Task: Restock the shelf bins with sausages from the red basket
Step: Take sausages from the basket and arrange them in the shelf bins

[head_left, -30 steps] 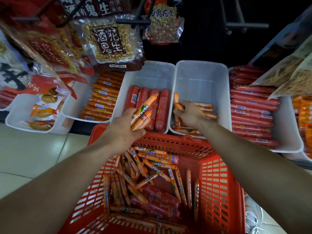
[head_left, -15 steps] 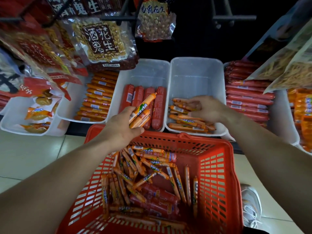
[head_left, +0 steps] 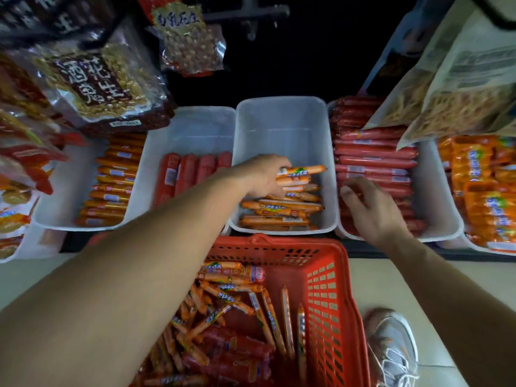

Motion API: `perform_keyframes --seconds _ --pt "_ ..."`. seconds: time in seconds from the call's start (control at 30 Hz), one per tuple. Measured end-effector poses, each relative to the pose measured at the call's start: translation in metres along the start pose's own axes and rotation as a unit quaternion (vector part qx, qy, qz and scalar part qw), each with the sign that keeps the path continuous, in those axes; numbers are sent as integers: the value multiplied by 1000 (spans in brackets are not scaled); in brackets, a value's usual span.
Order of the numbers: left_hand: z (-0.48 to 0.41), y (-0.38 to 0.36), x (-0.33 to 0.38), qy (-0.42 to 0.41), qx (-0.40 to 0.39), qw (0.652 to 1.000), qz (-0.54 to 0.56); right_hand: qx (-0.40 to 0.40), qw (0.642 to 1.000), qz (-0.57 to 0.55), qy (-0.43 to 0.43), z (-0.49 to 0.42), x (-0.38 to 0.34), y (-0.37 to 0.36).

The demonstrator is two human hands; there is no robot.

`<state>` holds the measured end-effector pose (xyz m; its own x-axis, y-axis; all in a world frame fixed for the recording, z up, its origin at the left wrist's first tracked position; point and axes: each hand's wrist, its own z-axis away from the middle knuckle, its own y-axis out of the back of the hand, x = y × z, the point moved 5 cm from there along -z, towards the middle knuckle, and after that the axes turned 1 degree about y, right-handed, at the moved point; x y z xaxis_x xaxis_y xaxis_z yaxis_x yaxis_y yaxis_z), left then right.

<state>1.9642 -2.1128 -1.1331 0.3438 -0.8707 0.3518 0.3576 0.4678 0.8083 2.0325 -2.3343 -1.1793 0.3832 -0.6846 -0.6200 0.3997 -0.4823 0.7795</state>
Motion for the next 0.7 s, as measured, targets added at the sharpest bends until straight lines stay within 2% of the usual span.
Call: perform_keyframes --seconds 0.07,0.23,0.33,0.4,0.53,0.7 --pt "-13 -18 3 0 -18 999 -31 -12 1000 6 24 -1 -2 -6" --pt "-12 -32 2 -31 36 993 -106 -30 999 -1 19 -3 0 -11" --pt "-10 -45 -9 -21 -45 991 -127 -32 999 -22 16 -1 1 -8" --pt "-11 -49 -17 -20 -71 990 -124 -38 999 -19 22 0 1 -11" --pt "-12 -41 -25 -49 -65 991 -107 -48 999 -20 12 0 1 -12" --pt "-14 -46 -23 -16 -52 996 -75 -57 998 -24 7 -1 4 -15"
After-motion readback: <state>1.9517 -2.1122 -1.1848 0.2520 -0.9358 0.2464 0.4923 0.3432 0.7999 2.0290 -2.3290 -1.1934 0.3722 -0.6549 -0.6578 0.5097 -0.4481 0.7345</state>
